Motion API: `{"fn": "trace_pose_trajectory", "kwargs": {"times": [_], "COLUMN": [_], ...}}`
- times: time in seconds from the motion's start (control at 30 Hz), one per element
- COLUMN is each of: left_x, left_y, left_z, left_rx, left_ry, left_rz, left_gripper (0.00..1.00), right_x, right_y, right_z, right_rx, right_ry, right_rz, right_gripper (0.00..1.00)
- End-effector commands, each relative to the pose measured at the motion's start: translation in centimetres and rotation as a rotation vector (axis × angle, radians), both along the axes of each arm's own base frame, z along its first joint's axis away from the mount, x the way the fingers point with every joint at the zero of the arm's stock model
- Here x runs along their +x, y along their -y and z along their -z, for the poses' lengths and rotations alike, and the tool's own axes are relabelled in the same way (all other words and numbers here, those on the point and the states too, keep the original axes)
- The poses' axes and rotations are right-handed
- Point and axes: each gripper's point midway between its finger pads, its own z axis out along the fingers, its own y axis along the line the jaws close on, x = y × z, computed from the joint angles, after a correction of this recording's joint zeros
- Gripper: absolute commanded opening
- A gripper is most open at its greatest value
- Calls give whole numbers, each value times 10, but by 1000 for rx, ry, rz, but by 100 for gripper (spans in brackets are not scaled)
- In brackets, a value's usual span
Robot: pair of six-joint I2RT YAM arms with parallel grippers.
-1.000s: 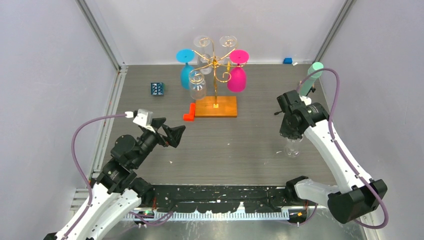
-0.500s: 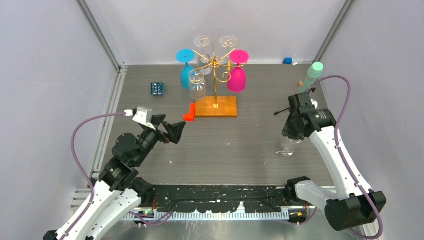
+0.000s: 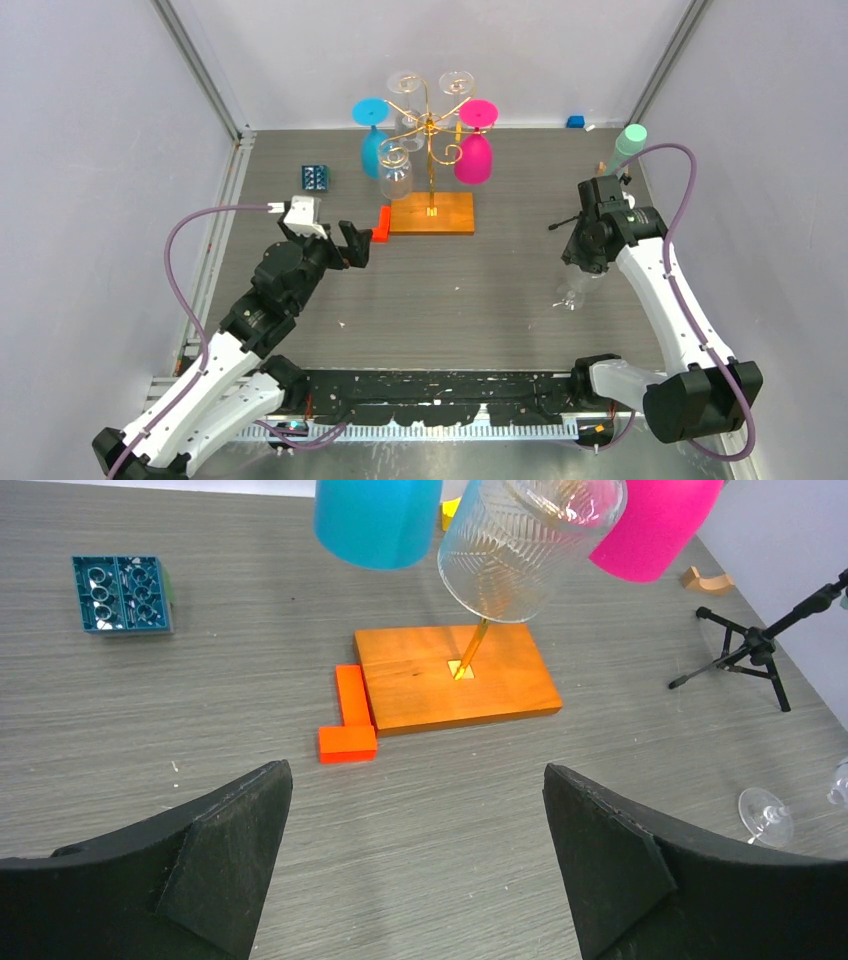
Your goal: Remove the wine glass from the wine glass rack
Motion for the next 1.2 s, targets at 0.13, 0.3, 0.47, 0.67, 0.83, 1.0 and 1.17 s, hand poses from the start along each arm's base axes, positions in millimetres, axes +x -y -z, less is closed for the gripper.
{"fn": "trace_pose_trajectory", "kwargs": {"times": [0.13,0.3,0.47,0.67,0.83,1.0,1.17], "left_x": [9,11,20,60,77,99,135], "left_y": [-1,-6,-5,-3,6,11,12], "left_z": [-50,-63,-71,-79,-107,-120,-129], "left_rx": [-89,-116,-189,-541,-670,-683,-695], "left_ry": [60,62,-17,-196,-172,-172,-126], "left_rz": [-47,-88,-94,54,149,162,157], "left_gripper": [100,100,100,94,91,87,81], "right_x": [19,23,24,20,17,18,16], "right_y": [15,19,-7,-52,-73,-86,-91], "right_z": [-49,-83,-119,-146,-147,-142,-139], "right_rx": [-59,-64,60,284,400,471,507], "right_ry": [173,284,427,576,582,586,582], "right_rz": [34,48,-58,-213,-271,-294,-301], "right_gripper": [54,63,63,63,63,63,63]}}
